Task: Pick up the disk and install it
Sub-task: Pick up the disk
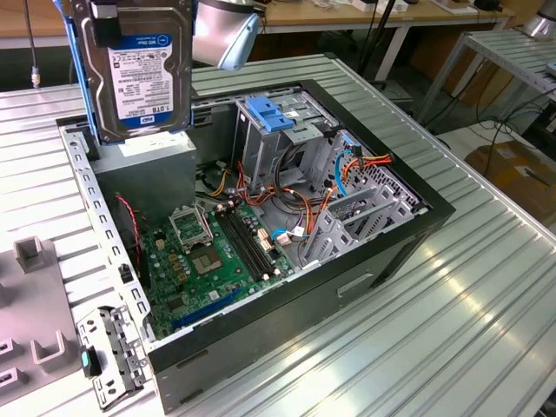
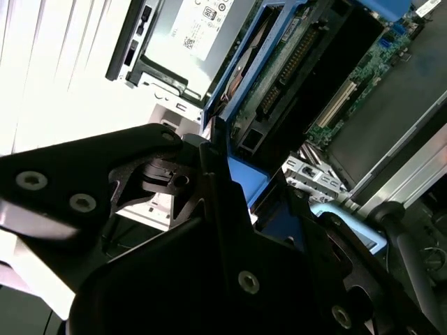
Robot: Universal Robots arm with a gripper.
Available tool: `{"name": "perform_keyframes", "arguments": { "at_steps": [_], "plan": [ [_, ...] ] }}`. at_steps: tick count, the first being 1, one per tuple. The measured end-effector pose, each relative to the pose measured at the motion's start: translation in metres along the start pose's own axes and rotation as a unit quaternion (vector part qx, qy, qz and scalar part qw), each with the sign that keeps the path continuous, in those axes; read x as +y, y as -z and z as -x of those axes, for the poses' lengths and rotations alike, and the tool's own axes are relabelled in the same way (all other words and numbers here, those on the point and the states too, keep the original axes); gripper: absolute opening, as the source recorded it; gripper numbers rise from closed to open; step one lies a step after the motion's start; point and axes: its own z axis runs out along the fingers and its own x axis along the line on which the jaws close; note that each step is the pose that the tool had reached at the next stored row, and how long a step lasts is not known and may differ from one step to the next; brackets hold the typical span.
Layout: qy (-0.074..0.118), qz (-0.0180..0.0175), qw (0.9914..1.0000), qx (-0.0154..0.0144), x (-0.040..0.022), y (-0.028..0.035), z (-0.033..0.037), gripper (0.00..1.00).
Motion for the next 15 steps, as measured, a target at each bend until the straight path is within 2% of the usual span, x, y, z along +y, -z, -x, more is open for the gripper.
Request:
{"name": "perform_keyframes", "arguments": {
  "at_steps": [4,8,9,11,14,15],
  "plan": [
    [0.0,-0.0004,1.0,0.0,-0.008,-0.001,0.0001,0.37],
    [0.0,-0.0036,0.99999,0.0002,-0.0147,-0.0036,0.0,0.37],
    [0.0,-0.0036,0.99999,0.0003,-0.0195,-0.004,-0.0002,0.37],
    [0.0,-0.0037,0.99999,0.0002,-0.025,-0.0044,-0.0002,0.37],
    [0.0,-0.0036,0.99999,0.0002,-0.0401,-0.0056,-0.0002,0.37],
    [0.0,-0.0036,0.99999,0.0003,-0.0431,-0.0059,-0.0001,0.37]
  ]
}}
